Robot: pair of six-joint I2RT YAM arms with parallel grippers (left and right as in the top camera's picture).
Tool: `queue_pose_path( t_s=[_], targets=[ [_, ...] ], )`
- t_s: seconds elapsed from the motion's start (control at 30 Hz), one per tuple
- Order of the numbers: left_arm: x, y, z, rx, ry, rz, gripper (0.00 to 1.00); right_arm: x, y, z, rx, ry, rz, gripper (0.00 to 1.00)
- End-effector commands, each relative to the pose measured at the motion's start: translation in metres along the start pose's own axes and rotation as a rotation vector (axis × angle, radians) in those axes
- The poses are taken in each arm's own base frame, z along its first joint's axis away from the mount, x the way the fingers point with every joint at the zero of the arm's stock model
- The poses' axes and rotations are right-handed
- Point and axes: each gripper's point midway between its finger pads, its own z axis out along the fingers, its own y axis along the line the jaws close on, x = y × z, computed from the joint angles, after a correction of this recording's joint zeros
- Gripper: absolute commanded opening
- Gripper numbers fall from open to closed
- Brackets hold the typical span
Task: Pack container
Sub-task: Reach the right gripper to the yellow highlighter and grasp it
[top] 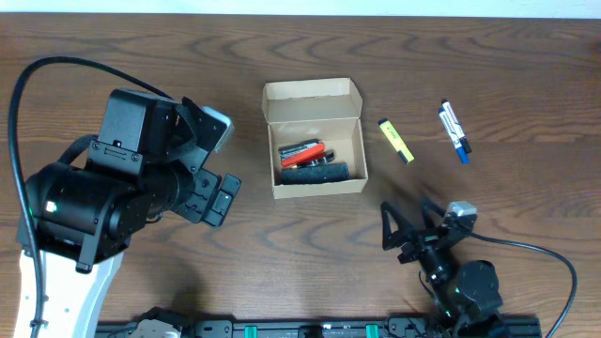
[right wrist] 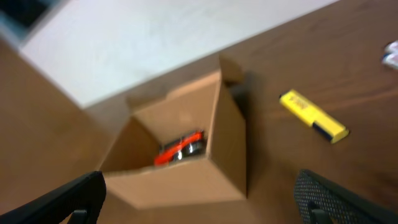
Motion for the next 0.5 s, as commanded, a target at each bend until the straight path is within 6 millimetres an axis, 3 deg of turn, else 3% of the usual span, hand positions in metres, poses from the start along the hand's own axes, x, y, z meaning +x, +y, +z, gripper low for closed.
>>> queue_pose_path(
  t_s=[0.0, 0.17, 0.47],
  targets=[
    [0.002, -0.002, 0.001, 0.011, 0.007, -0.017, 0.95, -0.004, 0.013, -0.003, -0.031, 0.060, -0.128, 0.99],
    [0.002, -0.002, 0.001, 0.011, 0.007, -0.017, 0.95, -0.031, 0.014, 0.000, 0.080, 0.173, -0.290, 0.99],
    [0.002, -0.002, 0.001, 0.011, 0.007, -0.017, 0.95, -0.076, 0.010, 0.034, 0.206, 0.412, -0.421, 0.99]
  ],
)
